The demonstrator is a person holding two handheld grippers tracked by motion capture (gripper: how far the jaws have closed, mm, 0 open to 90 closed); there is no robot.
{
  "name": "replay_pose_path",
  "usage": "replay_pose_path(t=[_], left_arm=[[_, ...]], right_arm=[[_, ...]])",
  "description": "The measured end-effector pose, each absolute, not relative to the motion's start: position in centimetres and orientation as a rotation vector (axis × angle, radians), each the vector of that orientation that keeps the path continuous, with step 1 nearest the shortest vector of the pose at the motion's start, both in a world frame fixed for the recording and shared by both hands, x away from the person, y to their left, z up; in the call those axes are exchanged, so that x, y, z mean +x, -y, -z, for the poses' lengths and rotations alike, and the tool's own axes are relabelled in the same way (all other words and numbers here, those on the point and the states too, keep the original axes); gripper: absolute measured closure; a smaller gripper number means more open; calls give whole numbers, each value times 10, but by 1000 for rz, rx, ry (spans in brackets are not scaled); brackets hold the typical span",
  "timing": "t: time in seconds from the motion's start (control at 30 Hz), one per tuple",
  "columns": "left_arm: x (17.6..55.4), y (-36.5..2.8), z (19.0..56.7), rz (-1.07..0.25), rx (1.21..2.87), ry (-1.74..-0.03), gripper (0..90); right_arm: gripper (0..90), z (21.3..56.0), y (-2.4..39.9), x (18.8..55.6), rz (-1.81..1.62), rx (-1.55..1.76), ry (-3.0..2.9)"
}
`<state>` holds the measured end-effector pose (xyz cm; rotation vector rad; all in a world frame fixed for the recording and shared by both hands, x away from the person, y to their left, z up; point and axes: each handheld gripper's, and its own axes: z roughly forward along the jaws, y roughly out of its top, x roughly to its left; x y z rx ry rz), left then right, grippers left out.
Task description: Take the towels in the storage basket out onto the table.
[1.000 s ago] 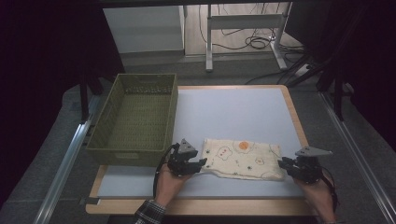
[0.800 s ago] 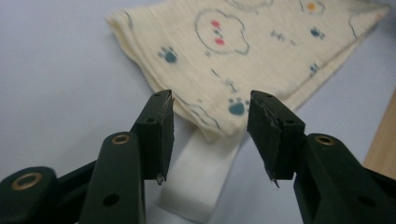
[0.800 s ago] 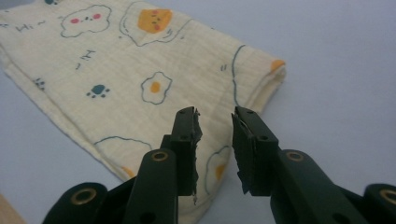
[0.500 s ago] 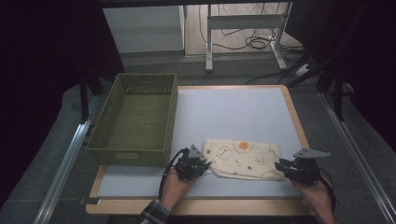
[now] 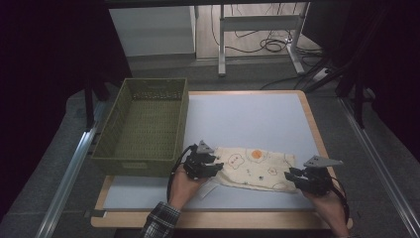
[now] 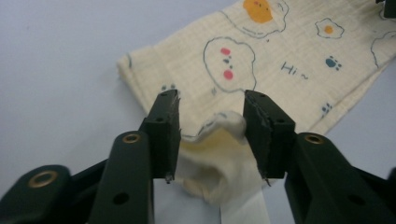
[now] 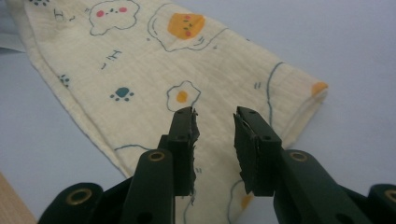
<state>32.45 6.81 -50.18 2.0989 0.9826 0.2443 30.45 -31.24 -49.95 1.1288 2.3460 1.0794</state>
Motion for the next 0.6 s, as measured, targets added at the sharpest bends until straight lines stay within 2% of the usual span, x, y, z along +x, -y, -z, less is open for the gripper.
replay_pose_path(t=[0.17, 0.4, 0.47, 0.6], left_arm=[[306, -83, 503, -254, 2099, -1003, 534], [293, -87, 521, -178, 2111, -974, 530], [297, -83, 529, -139, 2119, -962, 558], [294, -77, 527, -64, 2131, -922, 704]], right_arm=[[679, 499, 308, 308, -1093, 1122, -2348], [666, 503, 304, 308, -1086, 1115, -2362], [664, 503, 305, 308, -1089, 1124, -2358], [661, 503, 307, 308, -1090, 1127, -2356]])
